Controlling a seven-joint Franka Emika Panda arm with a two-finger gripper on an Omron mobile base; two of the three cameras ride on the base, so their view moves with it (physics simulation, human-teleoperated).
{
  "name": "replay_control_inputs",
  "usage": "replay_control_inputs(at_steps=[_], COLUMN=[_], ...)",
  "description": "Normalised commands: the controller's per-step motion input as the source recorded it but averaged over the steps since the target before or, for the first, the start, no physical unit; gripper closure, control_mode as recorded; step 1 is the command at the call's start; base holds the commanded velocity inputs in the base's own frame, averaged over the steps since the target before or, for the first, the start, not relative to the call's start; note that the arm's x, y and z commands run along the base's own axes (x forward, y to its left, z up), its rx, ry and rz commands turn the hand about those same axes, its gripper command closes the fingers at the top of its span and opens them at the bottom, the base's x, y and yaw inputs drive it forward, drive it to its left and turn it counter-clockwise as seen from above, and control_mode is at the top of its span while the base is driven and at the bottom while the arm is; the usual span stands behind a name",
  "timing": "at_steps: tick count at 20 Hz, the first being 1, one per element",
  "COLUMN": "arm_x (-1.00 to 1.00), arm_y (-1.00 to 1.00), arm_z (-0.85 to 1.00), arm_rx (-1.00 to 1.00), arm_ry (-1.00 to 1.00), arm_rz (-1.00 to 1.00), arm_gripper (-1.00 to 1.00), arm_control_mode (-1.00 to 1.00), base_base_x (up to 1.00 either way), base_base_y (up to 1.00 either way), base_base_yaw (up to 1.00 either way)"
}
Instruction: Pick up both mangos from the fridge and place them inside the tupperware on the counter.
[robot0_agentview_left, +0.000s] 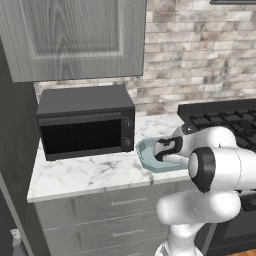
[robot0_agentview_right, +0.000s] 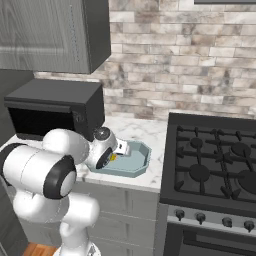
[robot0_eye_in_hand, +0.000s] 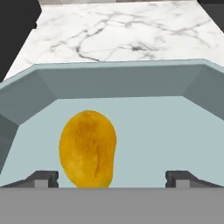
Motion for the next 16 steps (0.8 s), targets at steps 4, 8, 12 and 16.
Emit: replay_control_inputs(at_steps=[4,8,12,16], arm_x=[-0.38,-0.56,-0.79,-0.93], arm_y=[-0.17,-0.05,0.00,0.13], arm_z=[1.00,1.00,1.00,1.00], arm_rx=[0.00,0.00,-0.01,-0.05], arm_ry=[0.00,0.00,0.00,0.00], arm_rz=[0.00,0.00,0.02,0.06], arm_gripper=[-1.00,-1.00,-1.00,-1.00], arm_control_mode=[-1.00,-1.00,-1.00,-1.00], base_base_x=[0.00,0.00,0.00,0.00], base_base_y=[0.00,0.00,0.00,0.00], base_base_yaw=[0.00,0.00,0.00,0.00])
